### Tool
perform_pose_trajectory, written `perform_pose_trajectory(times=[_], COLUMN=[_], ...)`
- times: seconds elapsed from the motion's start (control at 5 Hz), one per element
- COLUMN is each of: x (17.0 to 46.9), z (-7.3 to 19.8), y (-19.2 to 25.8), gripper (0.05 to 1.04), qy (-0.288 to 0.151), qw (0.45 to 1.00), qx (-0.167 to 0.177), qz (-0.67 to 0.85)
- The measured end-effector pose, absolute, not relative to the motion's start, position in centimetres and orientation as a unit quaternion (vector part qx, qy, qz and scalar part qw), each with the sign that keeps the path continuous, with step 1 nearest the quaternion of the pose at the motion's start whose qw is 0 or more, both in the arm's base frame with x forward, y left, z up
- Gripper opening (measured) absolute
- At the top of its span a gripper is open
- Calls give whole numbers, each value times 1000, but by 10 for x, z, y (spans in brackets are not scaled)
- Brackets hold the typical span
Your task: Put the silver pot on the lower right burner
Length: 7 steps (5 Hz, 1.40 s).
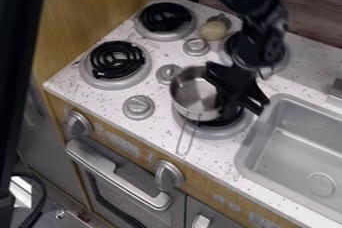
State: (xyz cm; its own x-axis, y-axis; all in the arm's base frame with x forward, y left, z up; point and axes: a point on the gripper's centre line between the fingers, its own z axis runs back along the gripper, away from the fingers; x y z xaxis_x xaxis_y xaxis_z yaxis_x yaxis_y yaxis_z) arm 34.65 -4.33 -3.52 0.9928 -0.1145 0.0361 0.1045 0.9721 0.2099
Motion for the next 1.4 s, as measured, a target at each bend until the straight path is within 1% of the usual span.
perform_pose_trajectory(times=[0.2, 0.4, 0.6, 0.8, 1.0, 1.2, 1.4], x=[351, 355, 352, 351, 347, 335, 328], z=[-46, -47, -52, -36, -4, 14, 17], y=[-53, -54, -53, -54, -54, -58, -49], gripper=[71, 85, 241, 513, 827, 1007, 1001], qy=[-13, -9, -14, -43, -64, -62, -33], qw=[993, 993, 993, 992, 992, 997, 999], qx=[102, 105, 98, 97, 90, 43, 8], qz=[-61, -60, -62, -72, -58, -24, 26])
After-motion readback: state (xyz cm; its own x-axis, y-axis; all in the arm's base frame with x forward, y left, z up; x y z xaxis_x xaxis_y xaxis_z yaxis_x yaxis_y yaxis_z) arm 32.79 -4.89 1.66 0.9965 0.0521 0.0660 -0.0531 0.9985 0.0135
